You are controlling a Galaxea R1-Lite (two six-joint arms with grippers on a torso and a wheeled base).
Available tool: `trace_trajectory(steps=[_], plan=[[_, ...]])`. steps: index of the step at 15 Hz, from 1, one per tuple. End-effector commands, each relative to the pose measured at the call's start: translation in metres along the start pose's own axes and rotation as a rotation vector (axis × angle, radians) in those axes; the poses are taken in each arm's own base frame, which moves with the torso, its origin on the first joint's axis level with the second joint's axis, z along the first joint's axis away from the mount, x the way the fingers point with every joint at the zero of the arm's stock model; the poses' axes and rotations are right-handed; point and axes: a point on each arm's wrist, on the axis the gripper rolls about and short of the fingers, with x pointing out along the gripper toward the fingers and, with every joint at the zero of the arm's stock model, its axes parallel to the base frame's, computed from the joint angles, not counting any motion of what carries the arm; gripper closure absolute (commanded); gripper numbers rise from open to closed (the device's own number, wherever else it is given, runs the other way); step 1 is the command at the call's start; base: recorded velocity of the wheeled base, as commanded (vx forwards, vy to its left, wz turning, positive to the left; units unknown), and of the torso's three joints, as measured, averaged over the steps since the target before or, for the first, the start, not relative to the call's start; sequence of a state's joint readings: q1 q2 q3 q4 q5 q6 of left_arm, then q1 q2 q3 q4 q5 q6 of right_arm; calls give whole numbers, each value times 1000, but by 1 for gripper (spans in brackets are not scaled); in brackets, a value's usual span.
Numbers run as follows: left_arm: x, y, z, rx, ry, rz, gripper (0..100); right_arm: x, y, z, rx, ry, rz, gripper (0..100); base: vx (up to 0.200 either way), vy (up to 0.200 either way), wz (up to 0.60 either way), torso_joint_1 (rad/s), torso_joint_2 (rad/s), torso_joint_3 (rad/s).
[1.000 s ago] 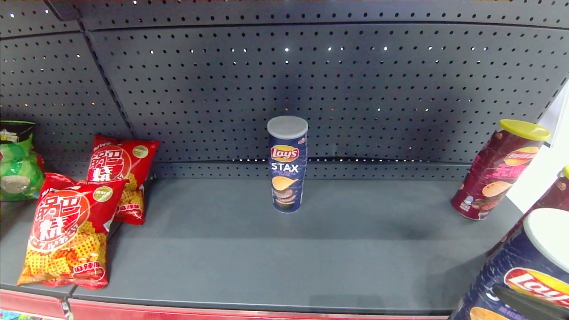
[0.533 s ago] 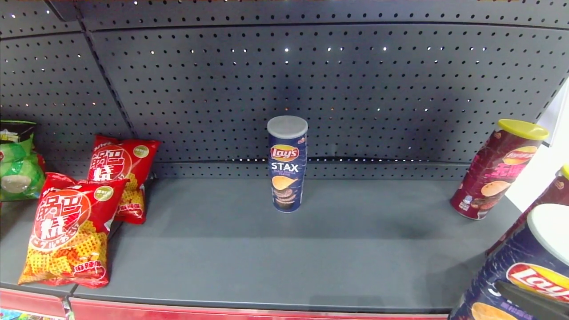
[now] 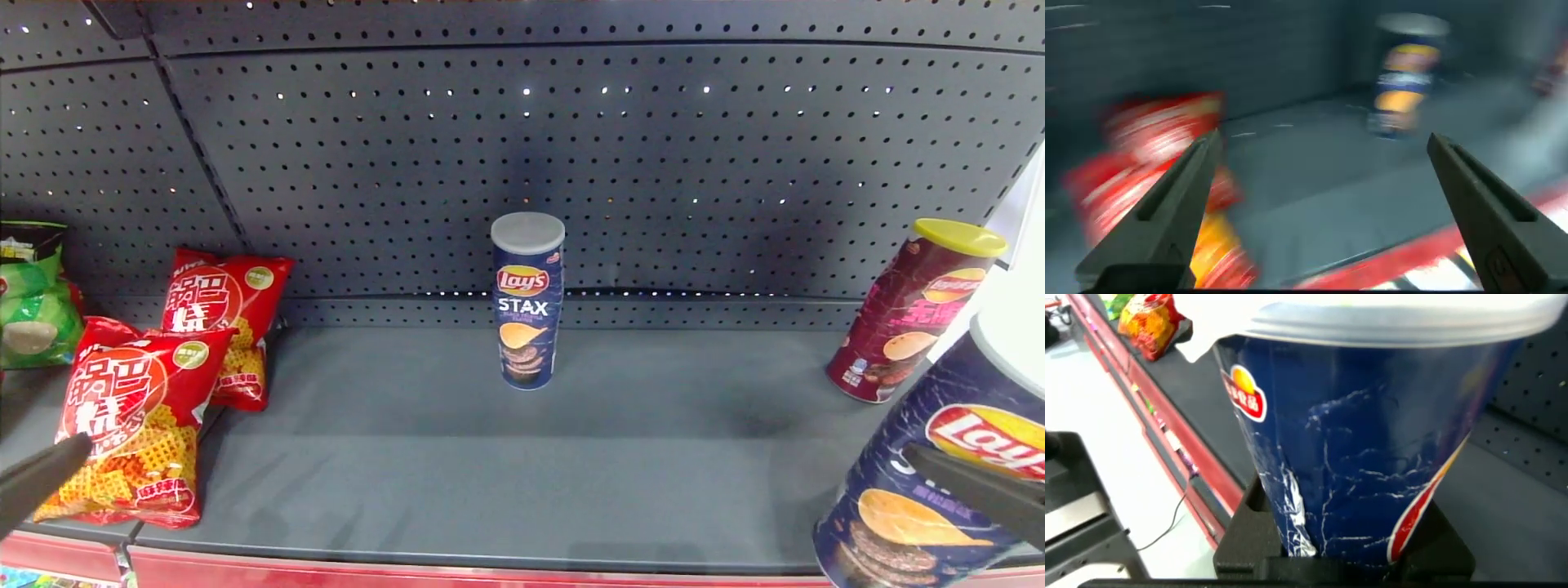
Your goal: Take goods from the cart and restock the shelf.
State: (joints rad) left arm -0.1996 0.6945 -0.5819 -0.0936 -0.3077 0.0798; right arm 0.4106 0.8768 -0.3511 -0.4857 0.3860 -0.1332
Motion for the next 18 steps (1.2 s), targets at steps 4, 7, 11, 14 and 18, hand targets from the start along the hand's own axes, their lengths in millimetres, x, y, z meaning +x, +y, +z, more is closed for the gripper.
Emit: trace_trajectory(steps=[4,7,11,14,18], plan=[[177,62,-43,116,121,-369,0,21,-10,11,11,22,-2,100,0,0,0,0,0,0],[197,58,-53,53,154,-397,0,29,-15,19,8,16,-11,100,0,0,0,0,0,0],[267,75,-64,85,75,-446,0,46,-20,13,31,67,1,100,0,0,0,0,0,0],[297,73,-68,102,44,-490,0,54,-24,18,30,66,2,100,0,0,0,0,0,0],[332,60,-75,114,23,-545,0,59,-25,15,41,83,7,100,0,0,0,0,0,0]])
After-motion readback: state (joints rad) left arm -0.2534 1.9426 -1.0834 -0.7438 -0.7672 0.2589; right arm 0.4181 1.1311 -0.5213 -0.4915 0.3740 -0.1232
